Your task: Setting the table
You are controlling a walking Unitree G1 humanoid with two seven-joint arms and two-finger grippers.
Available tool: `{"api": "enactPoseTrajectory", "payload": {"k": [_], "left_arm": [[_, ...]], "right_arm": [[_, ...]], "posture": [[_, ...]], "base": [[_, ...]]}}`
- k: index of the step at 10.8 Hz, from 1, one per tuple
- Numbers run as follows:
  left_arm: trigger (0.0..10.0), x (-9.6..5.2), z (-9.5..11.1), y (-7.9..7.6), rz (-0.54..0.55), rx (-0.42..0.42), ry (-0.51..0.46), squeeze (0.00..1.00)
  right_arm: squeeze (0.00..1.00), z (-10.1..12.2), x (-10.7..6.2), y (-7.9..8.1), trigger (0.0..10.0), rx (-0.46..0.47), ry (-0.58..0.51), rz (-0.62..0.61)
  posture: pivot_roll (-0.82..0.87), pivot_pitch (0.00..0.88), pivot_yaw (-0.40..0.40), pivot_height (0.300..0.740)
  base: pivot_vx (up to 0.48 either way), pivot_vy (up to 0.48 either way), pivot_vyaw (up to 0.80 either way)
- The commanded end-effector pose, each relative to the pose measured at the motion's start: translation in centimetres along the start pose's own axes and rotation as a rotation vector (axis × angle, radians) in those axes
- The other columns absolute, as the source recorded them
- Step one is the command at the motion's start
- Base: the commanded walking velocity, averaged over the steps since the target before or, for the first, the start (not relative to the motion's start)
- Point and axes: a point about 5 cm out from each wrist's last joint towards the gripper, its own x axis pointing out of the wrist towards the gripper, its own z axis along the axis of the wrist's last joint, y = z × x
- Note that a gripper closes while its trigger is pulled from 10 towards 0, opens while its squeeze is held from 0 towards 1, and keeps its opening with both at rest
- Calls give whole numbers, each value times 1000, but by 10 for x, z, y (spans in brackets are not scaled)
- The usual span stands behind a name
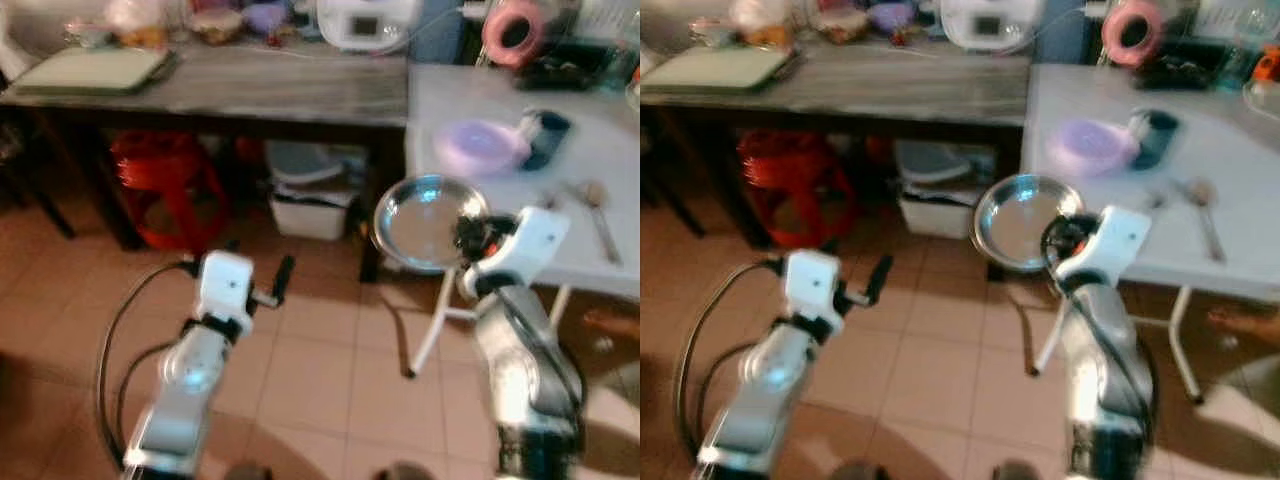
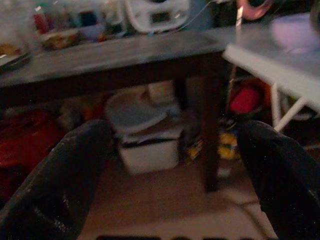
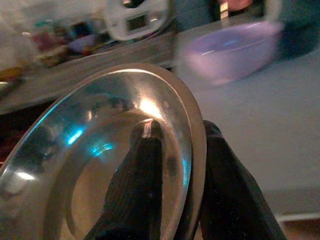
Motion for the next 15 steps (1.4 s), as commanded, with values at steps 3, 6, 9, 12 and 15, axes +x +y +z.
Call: {"api": "enactPoseTrajectory", "payload": {"k": [3, 6, 9, 12, 15], "left_arm": [[10000, 4, 2, 0, 2, 11, -4, 0], [10000, 5, 2, 2, 23, 20, 5, 0], [10000, 5, -1, 7, 62, 27, 21, 0], [10000, 9, -1, 9, 83, 18, 24, 0], [10000, 11, 0, 15, 98, 15, 15, 0]], "right_arm": [[0, 5, 1, 4, 0, -28, -39, 15], [0, 8, -1, 6, 0, -70, -56, 49], [0, 0, -10, 8, 0, -104, -40, 80], [0, 0, -11, 15, 0, -112, -48, 117], [0, 3, -12, 17, 0, -101, -49, 126]], "posture": [[-35, 20, 36, 740], [-40, 20, 36, 740], [-43, 18, 38, 740], [-50, 12, 41, 740], [-50, 12, 40, 740]], "base": [[458, 0, 0], [461, 0, 0], [465, 0, 0], [450, 0, 0], [420, 81, 0]]}}
